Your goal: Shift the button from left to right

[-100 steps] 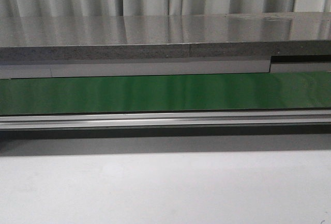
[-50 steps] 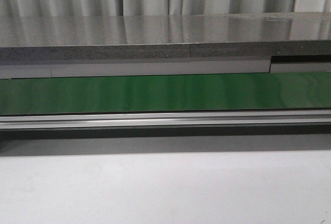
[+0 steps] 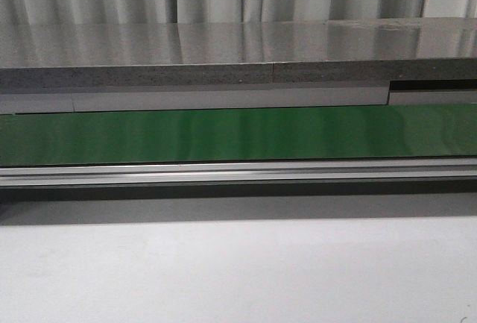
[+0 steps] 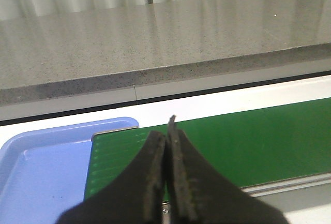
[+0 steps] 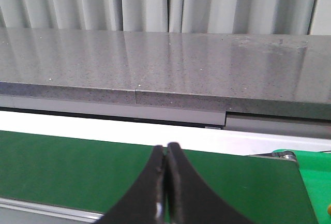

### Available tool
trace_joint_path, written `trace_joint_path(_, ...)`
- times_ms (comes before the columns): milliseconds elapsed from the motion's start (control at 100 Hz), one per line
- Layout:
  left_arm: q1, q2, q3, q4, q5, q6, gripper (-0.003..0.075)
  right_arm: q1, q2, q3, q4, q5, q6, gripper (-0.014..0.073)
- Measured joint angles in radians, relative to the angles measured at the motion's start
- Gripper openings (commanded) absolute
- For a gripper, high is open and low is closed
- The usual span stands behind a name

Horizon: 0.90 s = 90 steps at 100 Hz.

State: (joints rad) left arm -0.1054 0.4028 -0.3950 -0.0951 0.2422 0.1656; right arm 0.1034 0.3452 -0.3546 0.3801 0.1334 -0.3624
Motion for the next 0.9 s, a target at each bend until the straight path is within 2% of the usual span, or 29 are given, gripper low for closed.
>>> trace_joint_path(110,0.000,0.000,0.000,0.000,0.000,0.000,-0.0020,0.000,-0.017,0.006,-0.079,0.001,0.044,-0.0068)
trace_joint_path(230,0.000,0.000,0.000,0.000,0.000,0.000,-0.0020,0.000,-0.062,0.036,-0.224,0.001,0.183,-0.0068)
trace_joint_path(370,0.000,0.000,0.000,0.000,0.000,0.000,-0.0020,0.000,-0.152,0.102,-0.329,0.001,0.317,-0.0068)
trace_joint_path(670,0.000,0.000,0.000,0.000,0.000,0.000,-0.0020,-0.034,-0.342,0.260,-0.354,0.001,0.353,-0.0068)
trace_joint_path(900,0.000,0.000,0.000,0.000,0.000,0.000,-0.0020,-0.046,-0.357,0.349,-0.354,-0.022,0.354,-0.0068)
